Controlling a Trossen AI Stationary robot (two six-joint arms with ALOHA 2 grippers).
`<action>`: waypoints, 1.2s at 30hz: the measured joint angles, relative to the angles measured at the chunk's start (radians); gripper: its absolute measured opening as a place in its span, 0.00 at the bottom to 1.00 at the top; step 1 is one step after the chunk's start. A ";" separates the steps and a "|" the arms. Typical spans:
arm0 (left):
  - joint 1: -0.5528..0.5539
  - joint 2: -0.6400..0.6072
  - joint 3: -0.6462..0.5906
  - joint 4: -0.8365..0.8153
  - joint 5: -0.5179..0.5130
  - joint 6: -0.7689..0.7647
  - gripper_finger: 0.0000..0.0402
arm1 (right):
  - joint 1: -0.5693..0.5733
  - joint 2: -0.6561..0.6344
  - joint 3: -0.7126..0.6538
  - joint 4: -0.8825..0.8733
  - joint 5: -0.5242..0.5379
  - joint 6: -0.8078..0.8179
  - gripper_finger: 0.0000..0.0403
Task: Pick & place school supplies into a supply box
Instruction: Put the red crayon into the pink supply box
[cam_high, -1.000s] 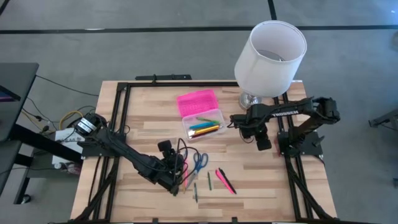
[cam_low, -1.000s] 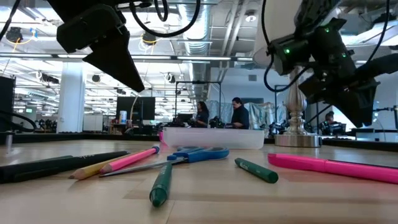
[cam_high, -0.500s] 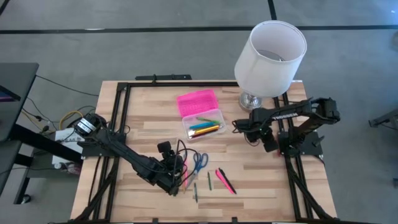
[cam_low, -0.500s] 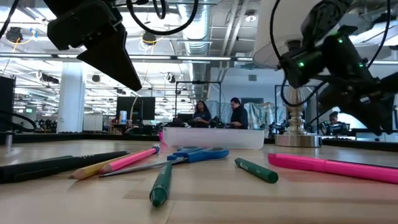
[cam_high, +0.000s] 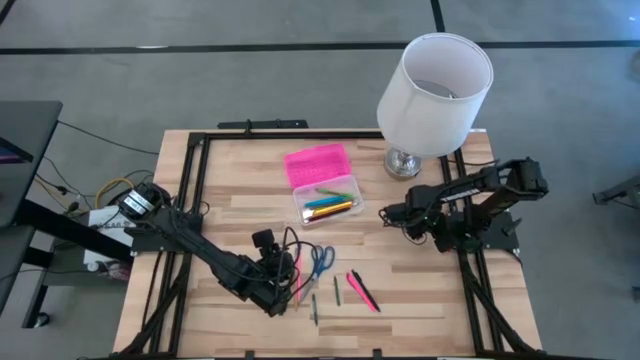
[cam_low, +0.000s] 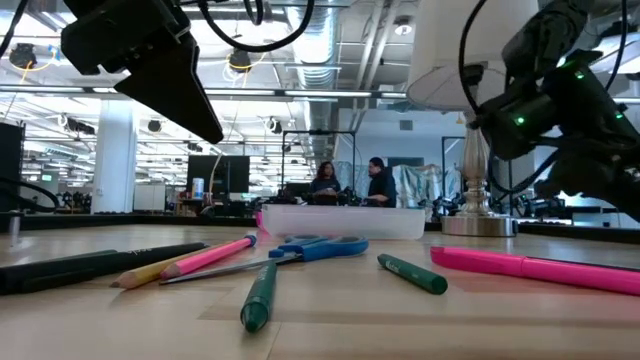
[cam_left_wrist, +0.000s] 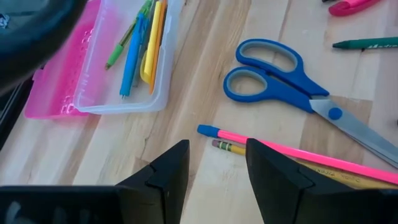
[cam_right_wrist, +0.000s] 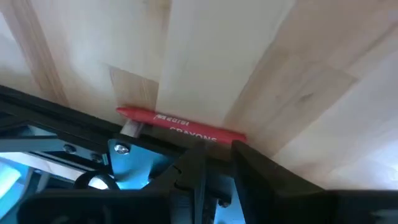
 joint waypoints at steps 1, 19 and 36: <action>0.000 0.000 0.000 0.000 0.000 -0.001 0.38 | 0.005 0.000 -0.006 0.009 0.000 0.000 0.17; 0.000 0.000 0.000 0.001 -0.002 -0.005 0.38 | -0.096 0.000 -0.035 0.044 0.007 0.024 0.17; 0.000 0.000 0.000 0.001 -0.002 -0.005 0.38 | -0.130 0.000 -0.051 0.067 0.005 -0.034 0.17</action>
